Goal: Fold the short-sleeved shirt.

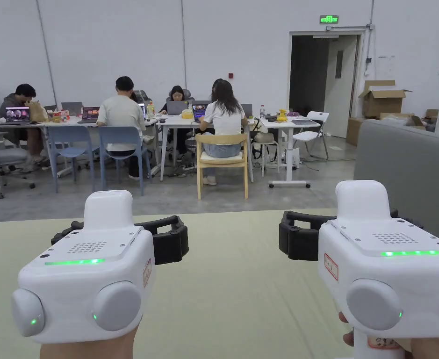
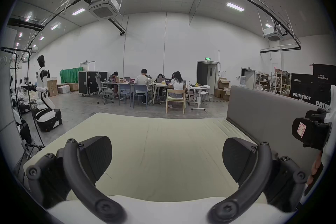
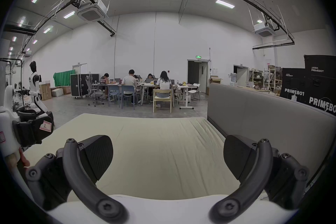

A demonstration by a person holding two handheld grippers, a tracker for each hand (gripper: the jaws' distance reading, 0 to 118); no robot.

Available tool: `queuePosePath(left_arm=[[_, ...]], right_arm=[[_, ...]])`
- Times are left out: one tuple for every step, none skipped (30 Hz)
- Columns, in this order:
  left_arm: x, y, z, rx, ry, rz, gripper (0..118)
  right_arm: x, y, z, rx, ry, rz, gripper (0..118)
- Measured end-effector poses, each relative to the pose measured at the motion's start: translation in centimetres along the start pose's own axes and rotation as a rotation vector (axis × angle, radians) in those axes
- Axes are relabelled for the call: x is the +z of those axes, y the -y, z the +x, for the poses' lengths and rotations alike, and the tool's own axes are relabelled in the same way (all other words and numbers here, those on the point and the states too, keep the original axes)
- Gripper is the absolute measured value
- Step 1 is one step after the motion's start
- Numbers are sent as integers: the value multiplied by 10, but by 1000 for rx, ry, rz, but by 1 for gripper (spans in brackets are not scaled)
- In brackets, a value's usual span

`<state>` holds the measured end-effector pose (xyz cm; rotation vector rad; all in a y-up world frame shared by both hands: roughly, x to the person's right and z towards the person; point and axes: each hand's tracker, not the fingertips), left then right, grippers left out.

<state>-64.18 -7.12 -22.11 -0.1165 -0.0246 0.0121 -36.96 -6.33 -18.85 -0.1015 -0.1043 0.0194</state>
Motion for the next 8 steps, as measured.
queuePosePath(left_arm=[[0, 0, 0, -1, -3, -1, 118], [-1, 0, 0, -1, -5, -1, 118], [-1, 0, -1, -2, -5, -1, 118], [-1, 0, -1, -1, -5, -1, 118], [-1, -1, -1, 2, -7, 1, 118], [0, -1, -1, 4, -7, 2, 118], [0, -1, -2, 5, -7, 3, 118], [1, -1, -2, 6, -7, 4, 118]], right_arm=[[0, 0, -1, 2, 5, 5, 118], [1, 1, -1, 4, 13, 8, 118], [1, 1, -2, 5, 20, 10, 118], [1, 1, -3, 6, 27, 13, 118], [1, 1, -3, 7, 33, 14, 118], [1, 1, -5, 7, 40, 11, 118], [0, 0, -5, 7, 46, 7, 118], [0, 0, -5, 3, 55, 3, 118]])
